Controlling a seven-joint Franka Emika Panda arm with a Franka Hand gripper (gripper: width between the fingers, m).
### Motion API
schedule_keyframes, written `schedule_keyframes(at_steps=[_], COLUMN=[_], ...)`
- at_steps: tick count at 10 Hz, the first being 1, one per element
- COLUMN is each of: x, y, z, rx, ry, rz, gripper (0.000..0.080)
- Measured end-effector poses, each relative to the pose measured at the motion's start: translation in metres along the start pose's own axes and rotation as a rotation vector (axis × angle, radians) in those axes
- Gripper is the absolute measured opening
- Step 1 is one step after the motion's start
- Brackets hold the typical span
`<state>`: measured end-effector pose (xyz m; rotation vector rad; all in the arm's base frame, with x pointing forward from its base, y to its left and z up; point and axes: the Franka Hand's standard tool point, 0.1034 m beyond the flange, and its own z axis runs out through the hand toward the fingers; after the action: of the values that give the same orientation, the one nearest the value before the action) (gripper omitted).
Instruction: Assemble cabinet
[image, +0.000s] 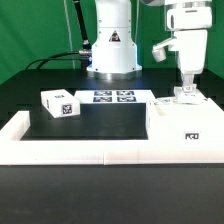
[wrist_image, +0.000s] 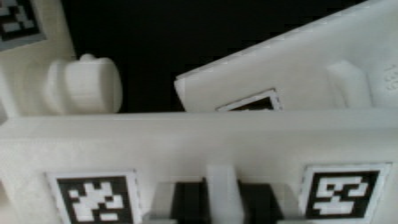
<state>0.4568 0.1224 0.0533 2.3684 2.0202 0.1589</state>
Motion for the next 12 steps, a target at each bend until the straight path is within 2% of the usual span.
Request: schedule_keyframes(at_steps=[1,3,7,12], x=[0.001,0.002,-0.001,-0.001], y=[0.002,0.017,0.02,0.02], z=[0.0,0.0,0.003,0.003], rx=[0.002,0.009,0.024,0.024], ry=[-0.002,-0.013,-0.02,-0.02], rz=[0.0,0.011,-0.008,-0.008], gripper=[0.0069,0.007,0.007,0.007])
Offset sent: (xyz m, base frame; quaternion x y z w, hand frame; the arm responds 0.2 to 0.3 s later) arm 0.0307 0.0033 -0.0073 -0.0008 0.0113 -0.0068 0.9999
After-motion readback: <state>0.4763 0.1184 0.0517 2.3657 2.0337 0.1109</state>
